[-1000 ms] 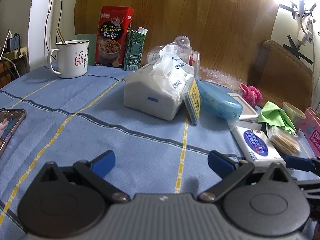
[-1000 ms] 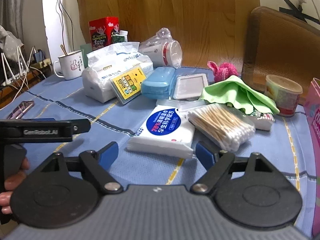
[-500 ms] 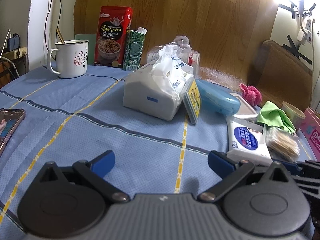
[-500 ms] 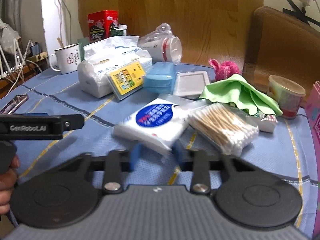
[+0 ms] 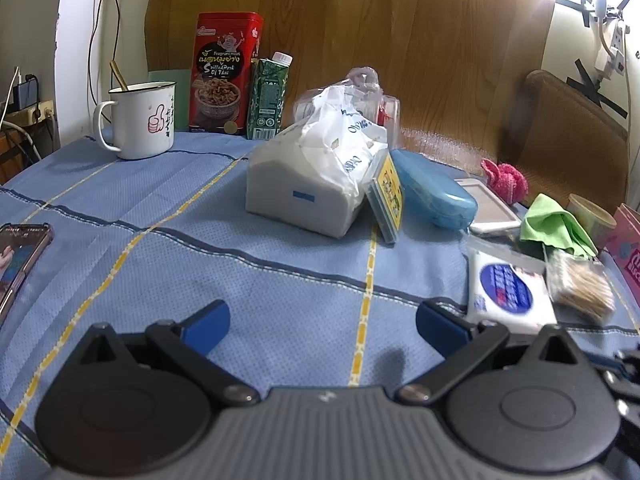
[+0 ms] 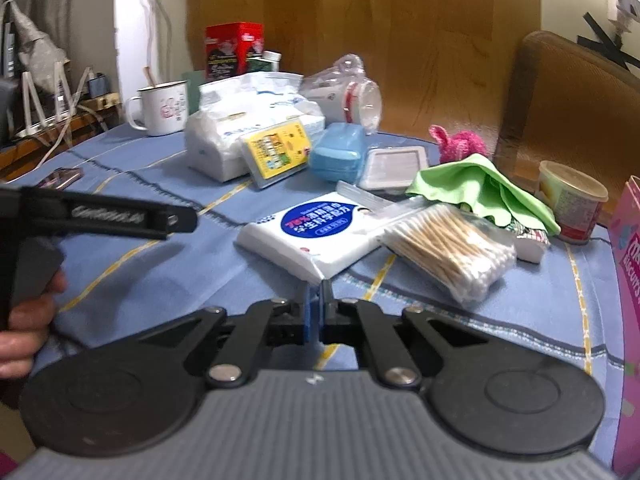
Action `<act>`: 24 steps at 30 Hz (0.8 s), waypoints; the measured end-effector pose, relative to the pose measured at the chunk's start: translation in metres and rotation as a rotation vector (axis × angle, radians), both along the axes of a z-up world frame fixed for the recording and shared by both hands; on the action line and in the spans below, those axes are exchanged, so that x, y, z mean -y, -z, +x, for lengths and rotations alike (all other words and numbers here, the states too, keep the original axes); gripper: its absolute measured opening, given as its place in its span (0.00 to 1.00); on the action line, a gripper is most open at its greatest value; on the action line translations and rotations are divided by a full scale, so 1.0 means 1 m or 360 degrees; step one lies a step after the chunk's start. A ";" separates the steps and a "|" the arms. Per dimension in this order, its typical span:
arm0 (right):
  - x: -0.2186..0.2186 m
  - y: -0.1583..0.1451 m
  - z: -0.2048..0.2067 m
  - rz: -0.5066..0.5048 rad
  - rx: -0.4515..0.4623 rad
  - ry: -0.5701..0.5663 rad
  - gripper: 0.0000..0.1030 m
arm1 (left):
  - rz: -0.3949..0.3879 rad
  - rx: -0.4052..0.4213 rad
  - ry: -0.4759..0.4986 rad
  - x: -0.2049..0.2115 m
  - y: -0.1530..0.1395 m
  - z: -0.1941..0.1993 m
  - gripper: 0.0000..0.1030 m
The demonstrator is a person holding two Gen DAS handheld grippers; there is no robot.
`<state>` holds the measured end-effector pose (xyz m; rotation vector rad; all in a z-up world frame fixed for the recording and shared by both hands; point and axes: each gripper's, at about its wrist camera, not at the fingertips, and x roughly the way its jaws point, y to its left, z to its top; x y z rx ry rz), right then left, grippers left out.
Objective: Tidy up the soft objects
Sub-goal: 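Grasp the white wet-wipe pack with the left gripper and lift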
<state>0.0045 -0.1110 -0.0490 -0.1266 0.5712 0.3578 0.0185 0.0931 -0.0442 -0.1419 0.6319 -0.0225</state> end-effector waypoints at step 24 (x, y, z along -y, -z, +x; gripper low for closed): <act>0.029 -0.002 -0.026 0.0034 -0.0160 -0.0395 0.66 | -0.0438 -0.0224 0.0521 0.022 -0.011 -0.005 0.89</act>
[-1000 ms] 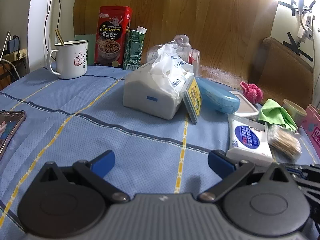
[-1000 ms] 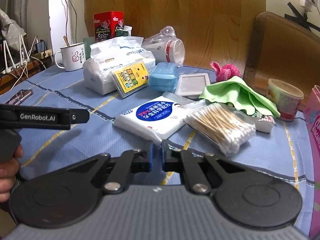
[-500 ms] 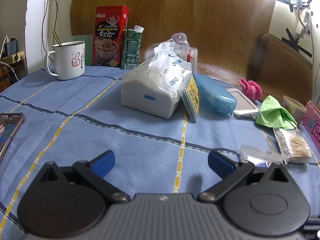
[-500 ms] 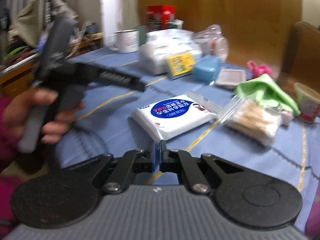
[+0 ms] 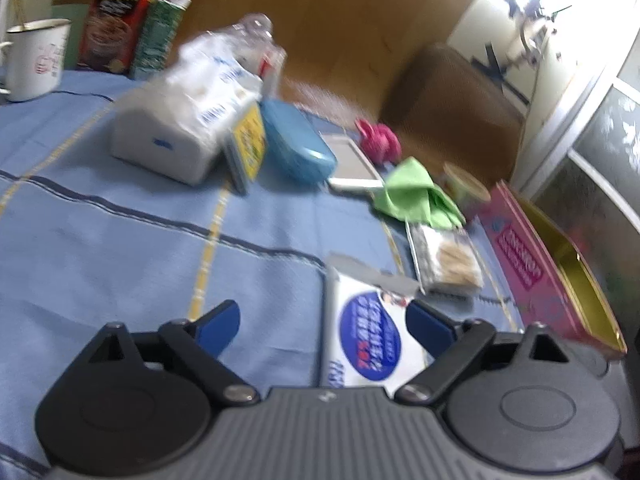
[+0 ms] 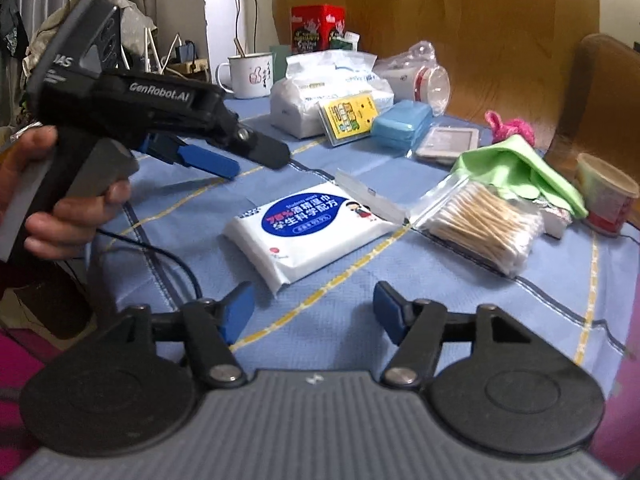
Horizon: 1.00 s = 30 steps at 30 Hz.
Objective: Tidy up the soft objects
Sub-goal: 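Grasp the white wet-wipe pack with the left gripper and lift, then carry the wet-wipe pack into the tin box and open the left gripper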
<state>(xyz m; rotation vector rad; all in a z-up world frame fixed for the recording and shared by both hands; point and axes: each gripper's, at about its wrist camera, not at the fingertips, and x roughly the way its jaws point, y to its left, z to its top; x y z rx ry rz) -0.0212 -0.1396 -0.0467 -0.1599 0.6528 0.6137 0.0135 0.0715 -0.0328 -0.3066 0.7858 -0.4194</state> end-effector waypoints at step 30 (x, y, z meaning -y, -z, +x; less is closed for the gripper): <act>0.094 -0.069 -0.035 0.0008 0.0620 0.0729 0.55 | 0.0057 0.0530 0.0751 0.212 -0.101 0.008 0.68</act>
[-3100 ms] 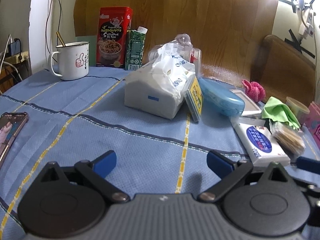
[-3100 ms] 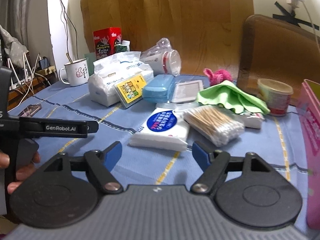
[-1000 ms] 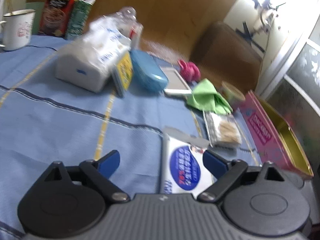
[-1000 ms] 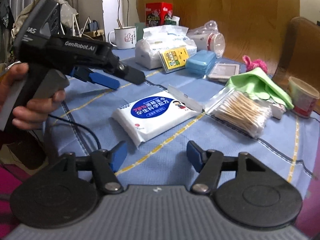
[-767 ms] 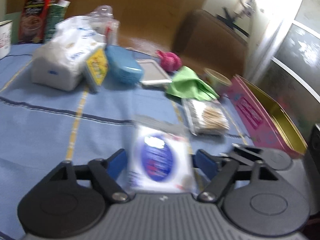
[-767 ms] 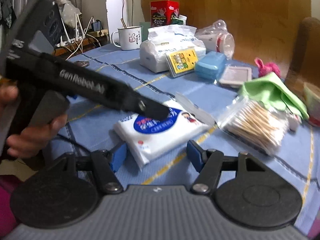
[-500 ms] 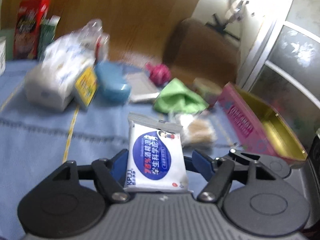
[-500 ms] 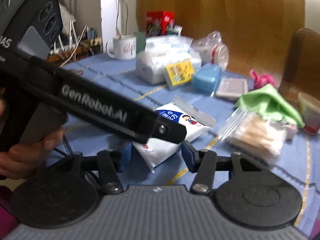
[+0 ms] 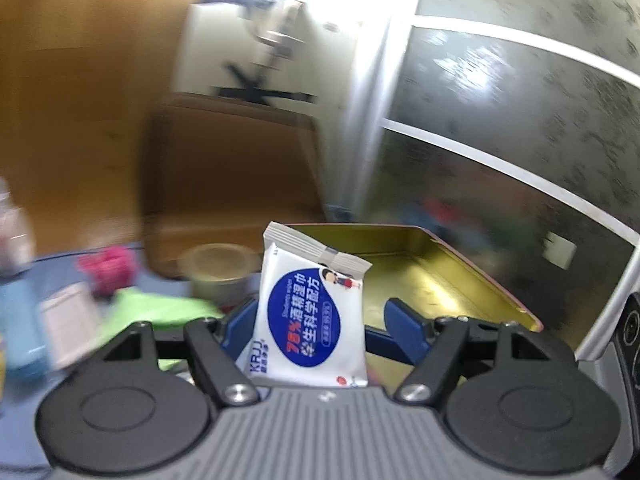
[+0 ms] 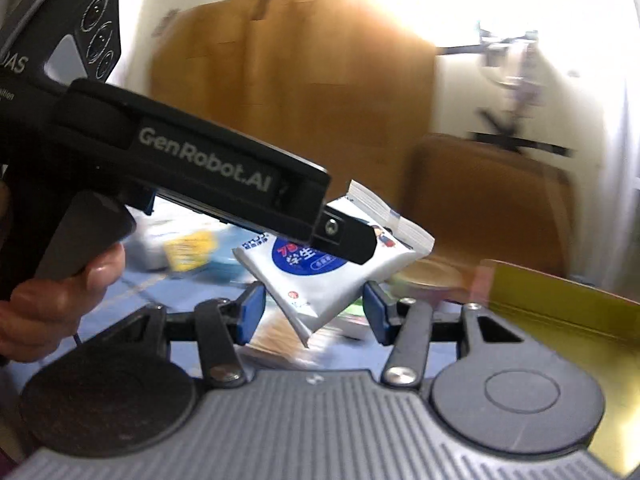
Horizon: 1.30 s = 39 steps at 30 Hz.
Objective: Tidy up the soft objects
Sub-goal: 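Carry the wet-wipe pack into the tin box and open the left gripper, then grasp the bag of cotton swabs with the left gripper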
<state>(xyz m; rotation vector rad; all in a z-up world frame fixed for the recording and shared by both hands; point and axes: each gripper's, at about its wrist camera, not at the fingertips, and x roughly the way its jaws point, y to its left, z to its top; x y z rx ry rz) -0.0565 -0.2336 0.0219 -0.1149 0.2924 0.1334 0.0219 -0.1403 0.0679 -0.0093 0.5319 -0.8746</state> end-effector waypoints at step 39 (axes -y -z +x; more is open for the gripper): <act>0.090 0.034 0.038 0.0018 0.0066 -0.0019 0.79 | -0.0010 -0.0103 -0.0473 -0.059 0.039 0.035 0.87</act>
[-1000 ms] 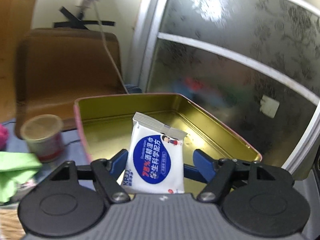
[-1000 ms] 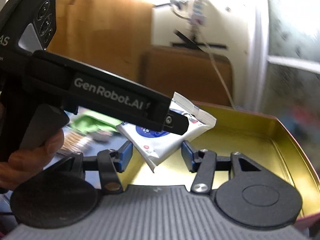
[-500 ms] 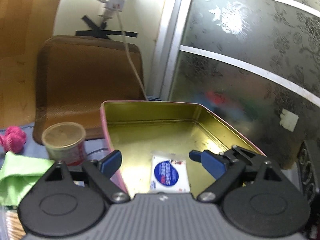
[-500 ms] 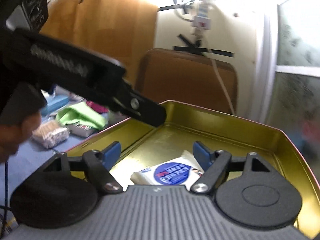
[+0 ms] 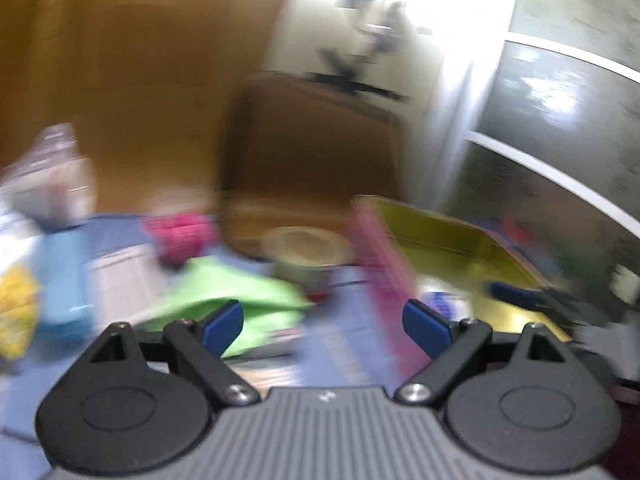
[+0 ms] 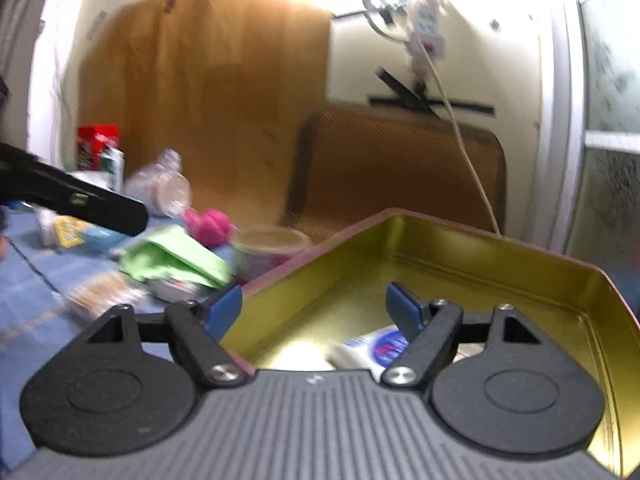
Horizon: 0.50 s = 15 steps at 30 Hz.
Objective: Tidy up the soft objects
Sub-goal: 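Grasp the bag of cotton swabs with the left gripper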
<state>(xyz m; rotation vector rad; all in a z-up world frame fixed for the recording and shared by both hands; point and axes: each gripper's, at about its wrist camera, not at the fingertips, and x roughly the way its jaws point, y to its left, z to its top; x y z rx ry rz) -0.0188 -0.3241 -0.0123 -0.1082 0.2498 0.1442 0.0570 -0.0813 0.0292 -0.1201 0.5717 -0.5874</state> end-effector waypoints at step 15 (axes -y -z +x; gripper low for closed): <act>-0.119 0.035 0.062 0.0019 -0.0517 -0.0354 0.71 | -0.0098 -0.0450 -0.0025 -0.059 0.054 0.029 0.63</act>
